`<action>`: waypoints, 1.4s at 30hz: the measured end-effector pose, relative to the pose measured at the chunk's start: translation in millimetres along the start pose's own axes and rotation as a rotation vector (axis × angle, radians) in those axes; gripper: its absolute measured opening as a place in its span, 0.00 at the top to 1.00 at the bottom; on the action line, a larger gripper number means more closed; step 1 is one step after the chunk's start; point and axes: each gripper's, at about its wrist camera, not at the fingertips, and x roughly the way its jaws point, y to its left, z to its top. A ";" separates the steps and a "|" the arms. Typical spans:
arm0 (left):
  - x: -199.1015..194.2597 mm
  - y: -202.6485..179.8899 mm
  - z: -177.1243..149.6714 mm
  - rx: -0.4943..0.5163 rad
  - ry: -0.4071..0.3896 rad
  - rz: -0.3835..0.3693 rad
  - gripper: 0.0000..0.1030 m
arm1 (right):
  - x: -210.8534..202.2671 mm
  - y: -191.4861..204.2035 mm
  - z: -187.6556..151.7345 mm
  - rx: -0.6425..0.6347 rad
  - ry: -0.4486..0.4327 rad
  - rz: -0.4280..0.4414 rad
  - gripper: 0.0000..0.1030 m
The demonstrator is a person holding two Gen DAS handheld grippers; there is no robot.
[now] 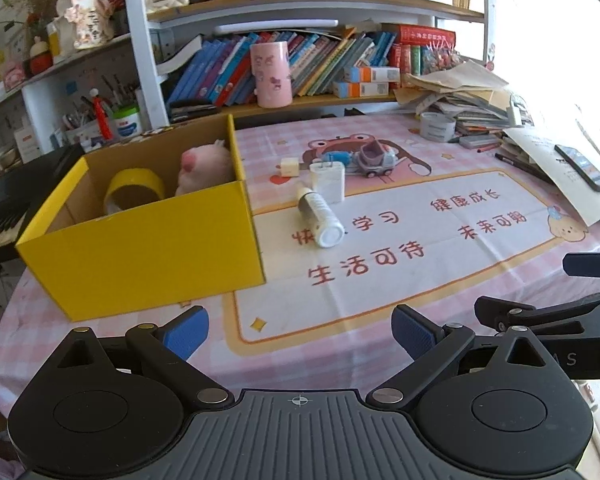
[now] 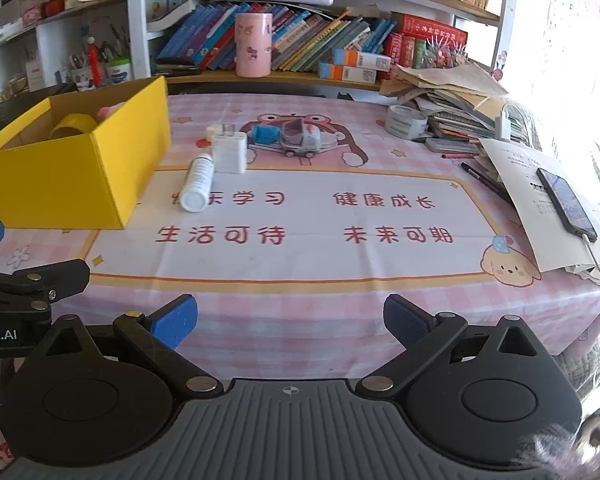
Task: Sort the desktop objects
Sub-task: 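Move the left gripper down to the white spray bottle and close on it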
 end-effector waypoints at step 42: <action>162.9 -46.7 101.9 -0.199 0.126 0.201 0.54 | 141.4 -113.8 125.7 -0.060 -0.048 0.217 0.05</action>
